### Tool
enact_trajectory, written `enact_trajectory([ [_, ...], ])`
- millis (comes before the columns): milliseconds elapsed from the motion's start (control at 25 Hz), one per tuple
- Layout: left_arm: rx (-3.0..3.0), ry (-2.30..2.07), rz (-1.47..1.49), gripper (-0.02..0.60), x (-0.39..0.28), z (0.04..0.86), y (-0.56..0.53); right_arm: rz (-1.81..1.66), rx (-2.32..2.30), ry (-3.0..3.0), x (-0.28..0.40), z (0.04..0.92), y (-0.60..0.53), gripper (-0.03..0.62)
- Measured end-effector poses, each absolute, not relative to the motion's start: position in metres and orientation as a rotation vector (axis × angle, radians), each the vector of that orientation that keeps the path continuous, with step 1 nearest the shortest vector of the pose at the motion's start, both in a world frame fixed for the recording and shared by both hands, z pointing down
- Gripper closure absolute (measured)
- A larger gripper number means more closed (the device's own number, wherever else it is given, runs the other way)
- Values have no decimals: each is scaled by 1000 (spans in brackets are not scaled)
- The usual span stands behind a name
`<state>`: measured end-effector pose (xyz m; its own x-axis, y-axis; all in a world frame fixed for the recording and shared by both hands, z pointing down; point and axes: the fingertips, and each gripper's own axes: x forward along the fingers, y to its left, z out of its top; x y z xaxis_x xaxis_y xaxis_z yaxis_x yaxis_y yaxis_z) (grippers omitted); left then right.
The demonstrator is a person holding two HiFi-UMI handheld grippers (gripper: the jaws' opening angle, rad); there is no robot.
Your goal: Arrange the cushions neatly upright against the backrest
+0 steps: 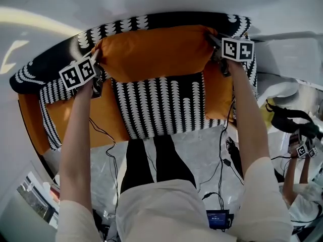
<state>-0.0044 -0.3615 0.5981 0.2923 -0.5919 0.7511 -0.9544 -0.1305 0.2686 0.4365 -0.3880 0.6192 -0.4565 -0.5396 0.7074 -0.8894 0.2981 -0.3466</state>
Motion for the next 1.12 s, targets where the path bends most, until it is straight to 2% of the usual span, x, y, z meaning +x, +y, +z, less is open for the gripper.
enact_trajectory([
  [200, 1827, -1405, 684, 484, -10, 591, -356, 922, 1267, -2075, 443, 608, -379, 456],
  [280, 1832, -1443, 708, 444, -16, 582, -356, 888, 1286, -2052, 451, 600, -376, 415],
  [320, 1839, -1470, 715, 391, -20, 574, -357, 858, 1305, -2043, 455, 594, -375, 389],
  [360, 1849, -1487, 722, 377, -24, 566, -357, 819, 1324, -2036, 459, 586, -375, 343],
  [400, 1865, -1491, 735, 376, -25, 559, -356, 782, 1337, -2033, 462, 579, -374, 329],
  [760, 1990, -1379, 844, 377, 13, 531, -283, 697, 1260, -2096, 421, 541, -326, 330],
  [880, 2009, -1342, 849, 381, 24, 528, -253, 681, 1203, -2112, 398, 537, -304, 365],
  [1120, 2046, -1286, 819, 506, 46, 511, -200, 731, 1127, -2147, 360, 533, -248, 469],
])
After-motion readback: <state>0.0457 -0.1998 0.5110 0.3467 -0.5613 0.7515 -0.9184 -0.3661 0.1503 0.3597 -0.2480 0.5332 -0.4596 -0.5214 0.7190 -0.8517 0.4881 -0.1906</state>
